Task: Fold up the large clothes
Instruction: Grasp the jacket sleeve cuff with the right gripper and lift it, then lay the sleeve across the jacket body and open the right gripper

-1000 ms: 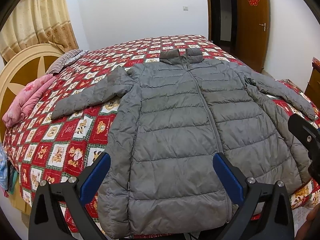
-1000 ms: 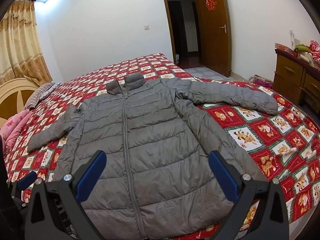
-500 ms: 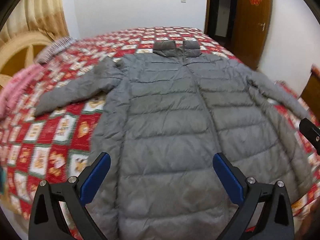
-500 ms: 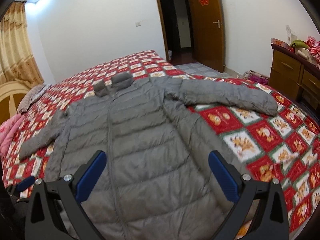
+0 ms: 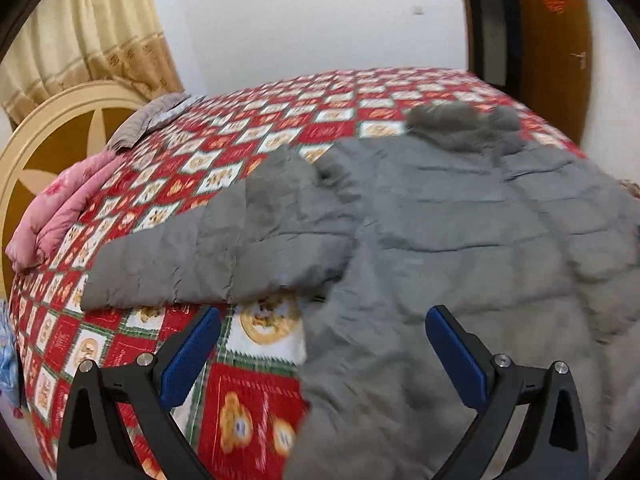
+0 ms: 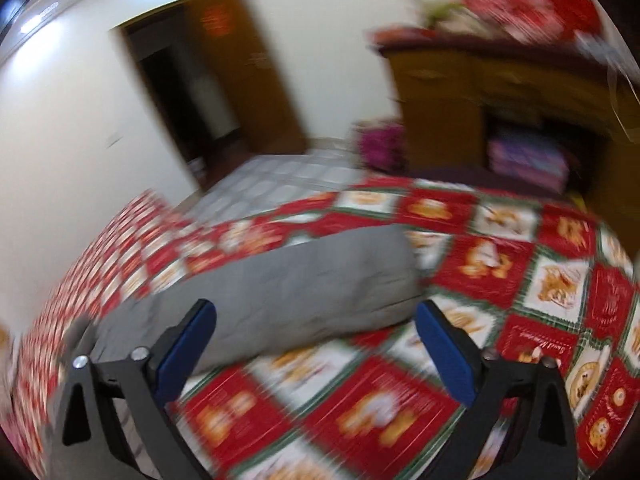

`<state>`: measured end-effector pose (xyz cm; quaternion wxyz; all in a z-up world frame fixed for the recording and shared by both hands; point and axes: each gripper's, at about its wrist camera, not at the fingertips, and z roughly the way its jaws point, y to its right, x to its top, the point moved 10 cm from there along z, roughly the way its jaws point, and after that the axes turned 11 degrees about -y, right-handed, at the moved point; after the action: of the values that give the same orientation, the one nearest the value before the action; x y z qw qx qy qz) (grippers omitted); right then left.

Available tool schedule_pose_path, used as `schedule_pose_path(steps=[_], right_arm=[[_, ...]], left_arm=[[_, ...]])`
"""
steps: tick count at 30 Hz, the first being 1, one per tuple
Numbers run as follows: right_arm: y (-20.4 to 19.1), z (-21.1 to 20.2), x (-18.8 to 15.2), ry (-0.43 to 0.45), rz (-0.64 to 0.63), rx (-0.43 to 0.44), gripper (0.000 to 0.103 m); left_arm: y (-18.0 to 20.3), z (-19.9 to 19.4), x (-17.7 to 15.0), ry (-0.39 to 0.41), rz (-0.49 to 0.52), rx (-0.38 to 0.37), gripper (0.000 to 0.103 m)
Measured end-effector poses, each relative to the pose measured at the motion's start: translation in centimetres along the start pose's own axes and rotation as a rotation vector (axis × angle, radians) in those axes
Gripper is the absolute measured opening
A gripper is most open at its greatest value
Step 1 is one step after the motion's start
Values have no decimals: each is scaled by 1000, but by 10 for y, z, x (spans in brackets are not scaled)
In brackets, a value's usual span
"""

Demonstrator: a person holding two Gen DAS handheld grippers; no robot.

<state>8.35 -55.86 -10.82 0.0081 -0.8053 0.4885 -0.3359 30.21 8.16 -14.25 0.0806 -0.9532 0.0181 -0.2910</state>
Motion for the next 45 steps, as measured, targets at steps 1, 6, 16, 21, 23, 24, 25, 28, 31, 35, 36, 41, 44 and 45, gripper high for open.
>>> schedule_pose_path(steps=[1,6,16,21,23,24,25,28,31,35,36,41,44,45], right_arm=[[22,18,6,-37,59,-21,90],[54,68,6,-127,115,-109,81],[53,99,5,-172,-40,-281,20],[16,54,31,-49,-193,-326,13],[-22,15,45,41,-280,-305,13],[-37,6,48,64,-309,-294,13],[-67,-20,50,109,-369,-261,13],[-141,-63,46,197,-494,-187,13],[-220,-99,17,244,-616,-69,13],[-314,-115,-50,232,-764,87,13],[-341,-114,-80,203,-798,151,13],[-415,-87,-192,91,-929,305,13],[-443,-55,-248,-13,-984,371,13],[-447,-48,-253,-34,-995,377,13]], left_arm=[[-3,10,0,-11,-8,8,102],[-4,57,-18,-67,-41,-48,102],[-5,62,-19,-69,-87,-134,102],[-3,61,-20,-58,-88,-140,102],[-3,61,-19,-55,-90,-146,102],[-3,61,-19,-54,-92,-150,102],[-5,61,-19,-52,-93,-154,102],[-5,61,-19,-48,-98,-163,102],[-5,61,-19,-47,-99,-165,102],[-6,60,-18,-43,-104,-178,102],[-6,60,-18,-42,-105,-181,102],[-7,60,-18,-34,-110,-193,102],[-8,59,-19,-26,-116,-206,102],[-9,59,-19,-23,-119,-211,102]])
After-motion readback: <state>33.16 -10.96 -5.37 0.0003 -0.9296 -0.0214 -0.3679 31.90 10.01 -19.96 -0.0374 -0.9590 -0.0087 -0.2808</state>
